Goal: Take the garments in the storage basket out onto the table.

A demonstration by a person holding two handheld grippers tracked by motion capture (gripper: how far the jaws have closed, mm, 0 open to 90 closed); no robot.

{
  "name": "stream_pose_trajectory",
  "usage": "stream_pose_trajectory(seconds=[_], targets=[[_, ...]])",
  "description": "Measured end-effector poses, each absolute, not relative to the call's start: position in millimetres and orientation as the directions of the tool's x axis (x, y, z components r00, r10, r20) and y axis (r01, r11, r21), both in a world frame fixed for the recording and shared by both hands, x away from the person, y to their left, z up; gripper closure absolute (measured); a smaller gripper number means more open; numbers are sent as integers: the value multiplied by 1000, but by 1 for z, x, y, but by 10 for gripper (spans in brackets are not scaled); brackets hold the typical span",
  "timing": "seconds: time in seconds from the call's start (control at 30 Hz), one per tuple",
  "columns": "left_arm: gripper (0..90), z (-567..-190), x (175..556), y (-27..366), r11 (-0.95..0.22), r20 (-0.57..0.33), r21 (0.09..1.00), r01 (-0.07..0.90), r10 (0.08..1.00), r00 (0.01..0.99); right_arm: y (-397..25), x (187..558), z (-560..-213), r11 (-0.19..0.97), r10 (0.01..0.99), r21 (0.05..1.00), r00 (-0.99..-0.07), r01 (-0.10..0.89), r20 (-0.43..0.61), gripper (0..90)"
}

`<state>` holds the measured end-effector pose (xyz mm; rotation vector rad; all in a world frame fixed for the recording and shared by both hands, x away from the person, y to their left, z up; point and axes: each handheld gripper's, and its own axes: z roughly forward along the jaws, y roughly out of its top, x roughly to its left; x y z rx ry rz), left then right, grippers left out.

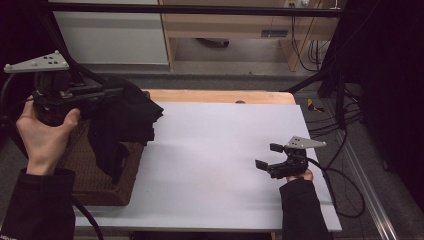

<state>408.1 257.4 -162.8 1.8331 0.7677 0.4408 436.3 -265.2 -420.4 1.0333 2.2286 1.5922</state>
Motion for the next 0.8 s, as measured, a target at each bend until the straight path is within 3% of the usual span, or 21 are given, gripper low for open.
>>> stream_pose_trajectory(seconds=[0.8], targets=[[788,-150,417,201,-283,-40,920,272,621,783,-265,436,-420,167,647,894,-731,416,219,34]])
